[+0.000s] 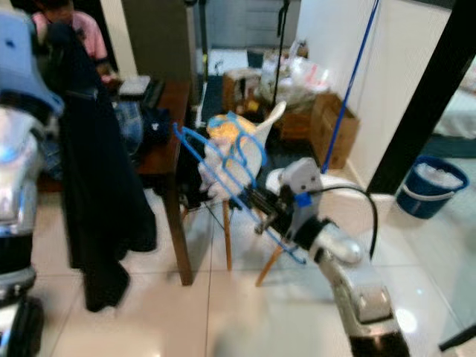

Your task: Hang hanger

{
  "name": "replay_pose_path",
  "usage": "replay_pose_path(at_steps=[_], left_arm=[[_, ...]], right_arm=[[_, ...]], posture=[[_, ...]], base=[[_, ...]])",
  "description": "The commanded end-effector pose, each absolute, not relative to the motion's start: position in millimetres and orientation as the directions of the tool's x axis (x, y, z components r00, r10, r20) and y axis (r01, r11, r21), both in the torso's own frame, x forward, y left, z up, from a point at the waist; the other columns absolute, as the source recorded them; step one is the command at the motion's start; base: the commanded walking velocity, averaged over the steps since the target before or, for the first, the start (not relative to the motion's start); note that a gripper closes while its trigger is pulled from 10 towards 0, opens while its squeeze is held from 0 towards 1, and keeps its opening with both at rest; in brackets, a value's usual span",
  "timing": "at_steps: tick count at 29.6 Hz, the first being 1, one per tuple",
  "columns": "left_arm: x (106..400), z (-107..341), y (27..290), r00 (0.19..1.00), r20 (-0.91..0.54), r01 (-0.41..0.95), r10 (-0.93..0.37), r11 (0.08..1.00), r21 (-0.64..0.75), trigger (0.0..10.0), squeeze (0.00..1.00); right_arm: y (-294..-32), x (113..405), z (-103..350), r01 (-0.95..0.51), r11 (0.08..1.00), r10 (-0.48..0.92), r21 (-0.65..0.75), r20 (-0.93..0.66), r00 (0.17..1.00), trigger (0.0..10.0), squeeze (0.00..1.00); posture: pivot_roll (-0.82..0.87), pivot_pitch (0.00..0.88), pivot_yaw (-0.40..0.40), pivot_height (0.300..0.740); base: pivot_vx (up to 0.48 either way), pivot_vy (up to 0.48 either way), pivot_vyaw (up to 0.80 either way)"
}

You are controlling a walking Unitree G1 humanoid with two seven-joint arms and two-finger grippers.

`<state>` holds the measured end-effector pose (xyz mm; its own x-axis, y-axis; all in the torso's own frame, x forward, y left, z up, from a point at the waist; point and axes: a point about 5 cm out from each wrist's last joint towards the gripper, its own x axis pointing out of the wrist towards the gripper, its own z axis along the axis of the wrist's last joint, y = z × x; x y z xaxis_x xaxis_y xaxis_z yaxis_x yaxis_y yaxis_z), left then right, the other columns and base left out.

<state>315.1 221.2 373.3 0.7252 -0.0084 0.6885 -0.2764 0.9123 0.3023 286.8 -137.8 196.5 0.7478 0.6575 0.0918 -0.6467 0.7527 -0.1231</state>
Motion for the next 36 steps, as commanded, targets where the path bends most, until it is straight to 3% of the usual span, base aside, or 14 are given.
replay_pose_path(at_steps=[1,8,21,25,27,30,31,35,36], left_arm=[[308.6,385.8,225.7,0.684,0.730,-0.315,-0.007,0.899,0.304,10.0,0.00],[294.2,435.3,224.9,0.568,0.823,-0.272,-0.005,0.943,0.193,10.0,0.00],[272.9,492.6,241.6,0.433,0.900,-0.396,-0.046,0.887,0.236,10.0,0.00],[263.5,514.6,265.7,0.393,0.919,-0.511,0.000,0.831,0.219,10.0,0.00],[248.0,530.0,294.2,0.341,0.935,-0.635,0.095,0.757,0.154,10.0,0.00],[243.7,532.3,302.2,0.326,0.937,-0.671,0.123,0.728,0.138,10.0,0.00],[236.0,528.3,325.3,0.307,0.928,-0.748,0.211,0.656,0.099,10.0,0.00],[239.6,513.8,347.1,0.335,0.894,-0.768,0.299,0.636,0.075,10.0,0.00],[247.4,504.0,351.5,0.378,0.870,-0.762,0.317,0.640,0.098,10.0,0.00]], right_arm=[[-134.7,285.7,198.0,-0.657,0.745,0.667,-0.115,0.101,0.738,10.0,0.00],[-135.9,286.2,200.5,-0.649,0.751,0.659,-0.121,0.099,0.745,10.0,0.00],[-131.8,284.9,199.3,-0.659,0.744,0.668,-0.108,0.099,0.738,10.0,0.00],[-132.2,284.4,199.4,-0.654,0.749,0.662,-0.108,0.098,0.743,10.0,0.00],[-134.1,284.0,200.1,-0.645,0.757,0.653,-0.107,0.098,0.751,10.0,0.00],[-134.8,284.0,200.4,-0.642,0.760,0.650,-0.106,0.097,0.753,10.0,0.00],[-136.0,283.7,199.9,-0.637,0.764,0.645,-0.105,0.092,0.759,10.0,0.00],[-136.2,283.1,198.9,-0.637,0.764,0.645,-0.103,0.088,0.759,10.0,0.00],[-136.0,282.9,198.7,-0.638,0.763,0.646,-0.104,0.087,0.758,10.0,0.00]], posture=[[0.06,0.000,-0.040,0.740],[0.06,0.000,-0.048,0.740],[0.07,0.000,-0.048,0.740],[0.06,0.000,-0.042,0.740],[0.05,0.000,-0.036,0.740],[0.05,0.000,-0.036,0.740],[0.05,0.000,-0.038,0.740],[0.05,0.000,-0.041,0.740],[0.05,0.000,-0.044,0.740]], base=[[0.480,0.000,0.00],[0.480,0.000,0.00],[0.480,0.000,0.00],[0.480,0.000,0.00],[0.480,0.000,0.00],[0.480,0.000,0.00],[0.480,0.000,0.00],[0.480,0.000,0.00],[0.480,0.000,0.00]])
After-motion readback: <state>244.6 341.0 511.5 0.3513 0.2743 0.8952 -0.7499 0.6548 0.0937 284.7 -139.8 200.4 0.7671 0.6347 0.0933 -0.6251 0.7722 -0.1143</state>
